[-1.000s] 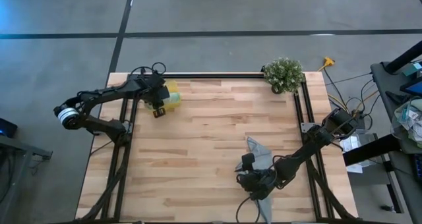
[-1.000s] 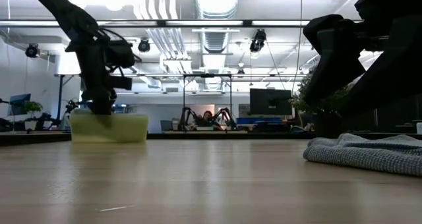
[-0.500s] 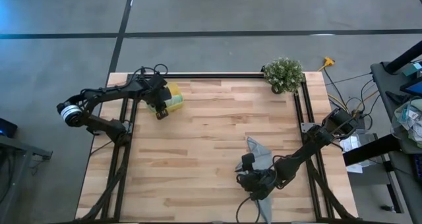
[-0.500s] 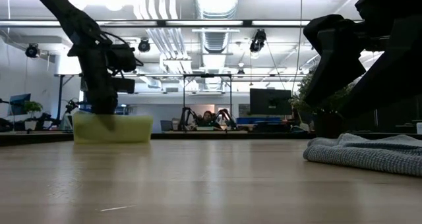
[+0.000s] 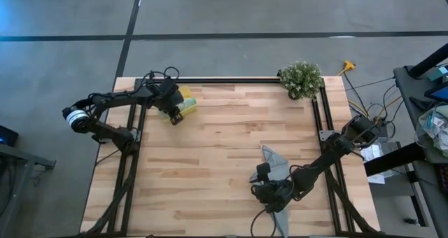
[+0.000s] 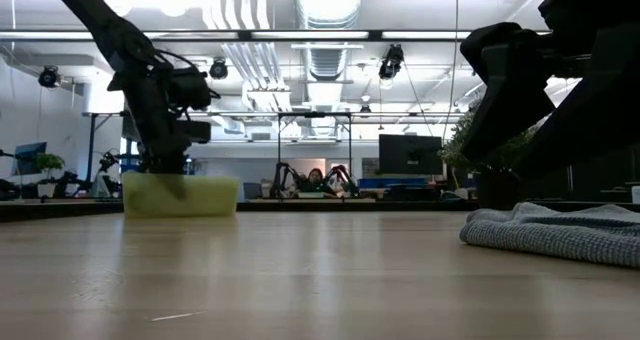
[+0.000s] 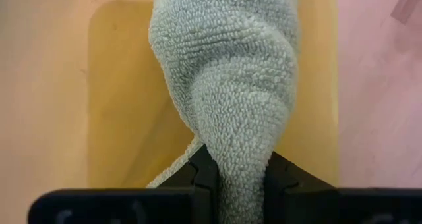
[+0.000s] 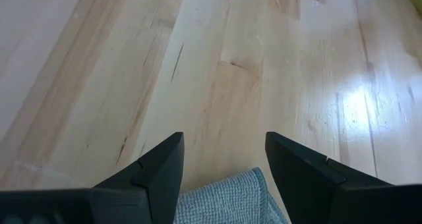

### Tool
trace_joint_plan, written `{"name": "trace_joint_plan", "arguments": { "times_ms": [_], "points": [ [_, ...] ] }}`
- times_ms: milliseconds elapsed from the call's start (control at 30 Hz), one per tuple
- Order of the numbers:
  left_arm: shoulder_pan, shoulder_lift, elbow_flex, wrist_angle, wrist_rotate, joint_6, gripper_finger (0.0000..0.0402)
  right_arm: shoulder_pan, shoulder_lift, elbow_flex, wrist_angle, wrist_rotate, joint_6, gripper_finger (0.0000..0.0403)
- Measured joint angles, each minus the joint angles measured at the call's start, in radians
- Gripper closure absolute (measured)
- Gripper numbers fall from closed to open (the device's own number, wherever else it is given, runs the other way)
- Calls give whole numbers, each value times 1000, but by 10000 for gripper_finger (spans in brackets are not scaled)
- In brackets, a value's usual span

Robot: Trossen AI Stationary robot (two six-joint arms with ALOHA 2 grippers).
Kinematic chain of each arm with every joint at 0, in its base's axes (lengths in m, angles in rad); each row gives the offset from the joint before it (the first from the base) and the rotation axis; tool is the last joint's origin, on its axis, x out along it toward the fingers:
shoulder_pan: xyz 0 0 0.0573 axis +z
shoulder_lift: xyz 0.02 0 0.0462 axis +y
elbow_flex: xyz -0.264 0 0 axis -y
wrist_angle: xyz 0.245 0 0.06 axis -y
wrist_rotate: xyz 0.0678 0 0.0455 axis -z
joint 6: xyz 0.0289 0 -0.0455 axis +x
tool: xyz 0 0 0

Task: Roll microfiber towels into tight, uniform cylinder then place into a basket
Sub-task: Put the rolled green towel into the yellow bin

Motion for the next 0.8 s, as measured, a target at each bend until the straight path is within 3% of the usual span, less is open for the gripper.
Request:
{"name": "trace_joint_plan", "arguments": {
  "times_ms": [800],
  "points": [
    [-17, -24, 34, -17, 1, -71, 365, 0, 0, 0, 0, 0, 0, 194]
  ]
}}
